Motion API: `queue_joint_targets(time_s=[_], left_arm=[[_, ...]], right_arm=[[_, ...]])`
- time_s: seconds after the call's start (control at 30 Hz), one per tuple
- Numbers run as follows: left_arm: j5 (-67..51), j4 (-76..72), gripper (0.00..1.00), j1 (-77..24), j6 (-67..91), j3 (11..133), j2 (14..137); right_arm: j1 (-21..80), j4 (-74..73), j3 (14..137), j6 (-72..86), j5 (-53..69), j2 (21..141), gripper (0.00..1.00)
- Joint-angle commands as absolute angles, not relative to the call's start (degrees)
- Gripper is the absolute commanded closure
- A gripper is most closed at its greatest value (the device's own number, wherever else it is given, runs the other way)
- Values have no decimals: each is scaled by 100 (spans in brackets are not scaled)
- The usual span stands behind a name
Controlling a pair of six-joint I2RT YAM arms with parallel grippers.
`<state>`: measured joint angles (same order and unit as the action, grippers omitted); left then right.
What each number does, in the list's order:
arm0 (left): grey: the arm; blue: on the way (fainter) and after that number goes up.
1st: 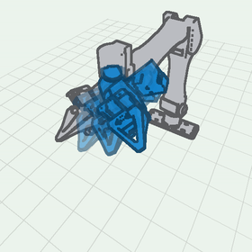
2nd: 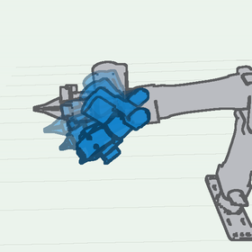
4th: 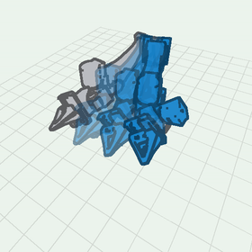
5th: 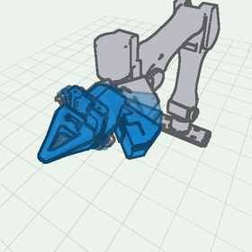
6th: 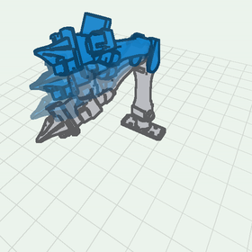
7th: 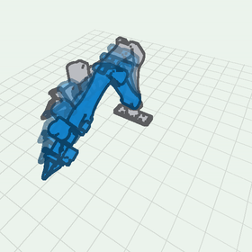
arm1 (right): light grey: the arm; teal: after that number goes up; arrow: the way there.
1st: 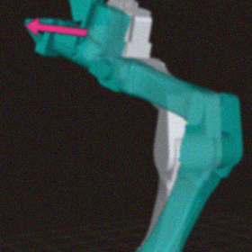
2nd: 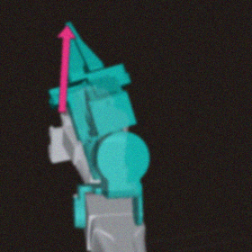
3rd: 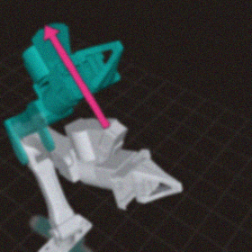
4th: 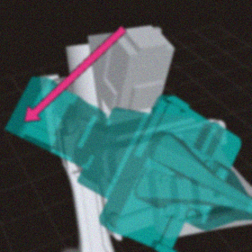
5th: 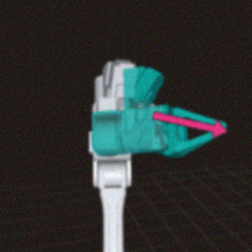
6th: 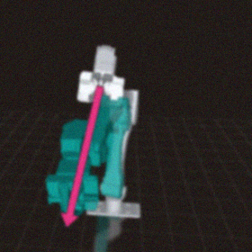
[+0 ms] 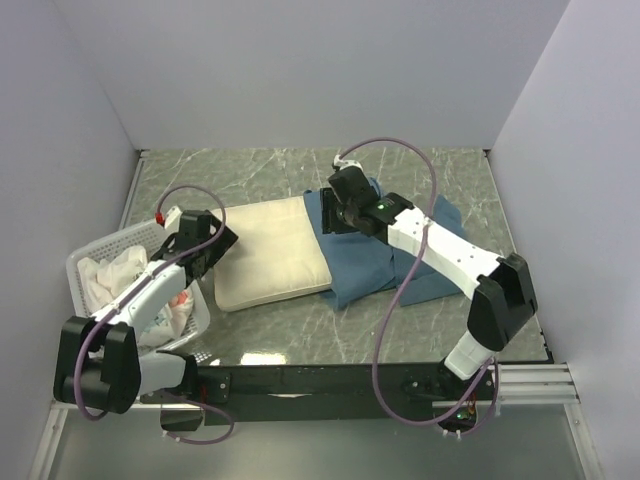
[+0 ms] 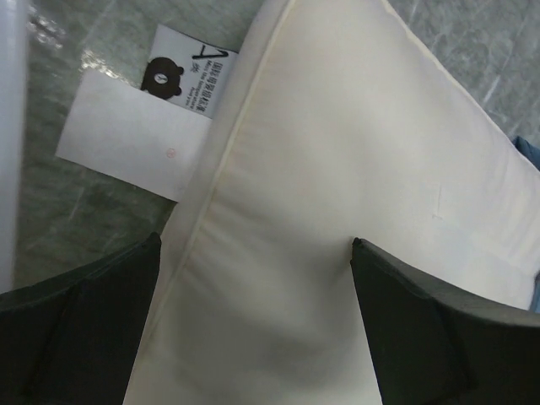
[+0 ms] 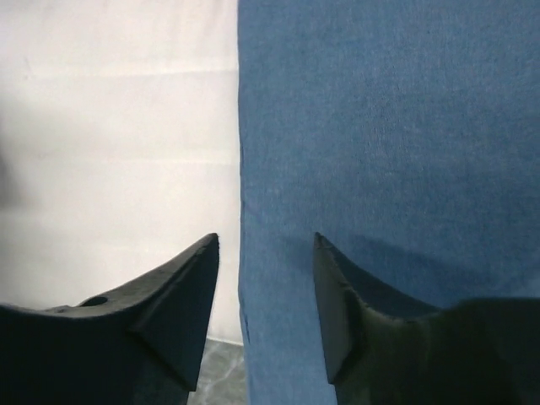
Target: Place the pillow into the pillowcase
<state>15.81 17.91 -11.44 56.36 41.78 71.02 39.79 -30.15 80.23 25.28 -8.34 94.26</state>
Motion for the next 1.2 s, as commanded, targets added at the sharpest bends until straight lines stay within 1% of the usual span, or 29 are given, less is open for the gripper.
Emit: queue_joint_targets(time_s=[0.0, 0.03, 0.07, 0.17, 0.23, 0.33, 0.4, 0.43, 0.47, 0.5, 0.53, 0.57, 0.6, 0.63, 0.67, 0.7, 0.73, 0.83, 0.9, 0.93, 1.0, 1.03, 1.07, 1.1, 1.13, 1.17], left_arm=[[687, 828, 1, -791, 5300, 3447, 6996], [503, 661, 1, -774, 5265, 3384, 7031], [144, 537, 0, -765, 5256, 3340, 7127], [-367, 27, 1, -773, 5299, 3077, 7216], [-597, -508, 1, -791, 5387, 2875, 7233], [-984, -966, 9, -861, 5414, 2690, 7277], [-1090, -993, 21, -922, 5344, 2733, 7347], [-1099, -950, 29, -992, 5318, 2777, 7417], [-1081, -914, 45, -1011, 5300, 2847, 7427], [-1072, -871, 58, -1019, 5274, 2874, 7444], [-1081, -818, 69, -1046, 5247, 2909, 7479], [-1081, -774, 83, -1046, 5238, 2970, 7471], [-1055, -739, 90, -1072, 5221, 2988, 7471], [-1055, -686, 96, -1090, 5212, 3014, 7479], [-1089, -677, 99, -1107, 5221, 3076, 7471], [-1142, -659, 99, -1116, 5203, 3102, 7445], [-1151, -616, 99, -1151, 5194, 3129, 7366], [-1134, -352, 99, -1204, 5124, 3269, 7051], [-1177, -106, 99, -1213, 5072, 3410, 6839], [-1308, -71, 99, -1222, 5071, 3445, 6612], [-1441, 139, 99, -1257, 5106, 3559, 6382], [-1441, 236, 99, -1300, 5106, 3603, 6120], [-1372, 316, 99, -1327, 5098, 3656, 5995], [-1354, 369, 99, -1345, 5150, 3656, 5881], [-1397, 369, 99, -1371, 5203, 3648, 5688], [-1528, 326, 99, -1380, 5247, 3639, 5626]], right_arm=[[4148, -3076, 7919, 2400, -975, 8877, 39], [4183, -3094, 7902, 2391, -1036, 8868, 35], [4236, -3120, 7840, 2391, -1072, 8886, 28], [4438, -3032, 7682, 2382, -1160, 9017, 20], [4570, -3102, 7717, 2399, -1343, 9324, 19], [4641, -3217, 7839, 2347, -1642, 9816, 17], [4615, -3567, 7997, 2399, -2133, 10254, 18], [4588, -3716, 8146, 2443, -2640, 10370, 18], [4553, -3953, 8200, 2478, -2837, 10458, 19], [4527, -4025, 8218, 2496, -3030, 10476, 19], [4518, -4051, 8209, 2531, -3180, 10442, 20], [4509, -4060, 8200, 2549, -3382, 10398, 20], [4509, -4034, 8191, 2549, -3392, 10284, 20], [4491, -3999, 8218, 2531, -3393, 10266, 26], [4491, -3999, 8261, 2514, -3436, 10266, 32], [4491, -4043, 8323, 2496, -3454, 10344, 39], [4491, -4113, 8515, 2496, -3506, 10414, 56], [4473, -4429, 8902, 2496, -3604, 10556, 84], [4465, -4552, 9104, 2487, -3569, 10434, 92], [4474, -4588, 9375, 2435, -3360, 10372, 100], [4508, -4754, 9780, 2382, -2955, 10240, 100], [4578, -4790, 10209, 2330, -2562, 10187, 100], [4684, -4877, 10474, 2294, -2523, 10169, 100], [4980, -5043, 10798, 2285, -2496, 10239, 100], [5096, -5297, 11420, 2285, -2270, 10291, 100], [5272, -5369, 11669, 2320, -2189, 10344, 100]])
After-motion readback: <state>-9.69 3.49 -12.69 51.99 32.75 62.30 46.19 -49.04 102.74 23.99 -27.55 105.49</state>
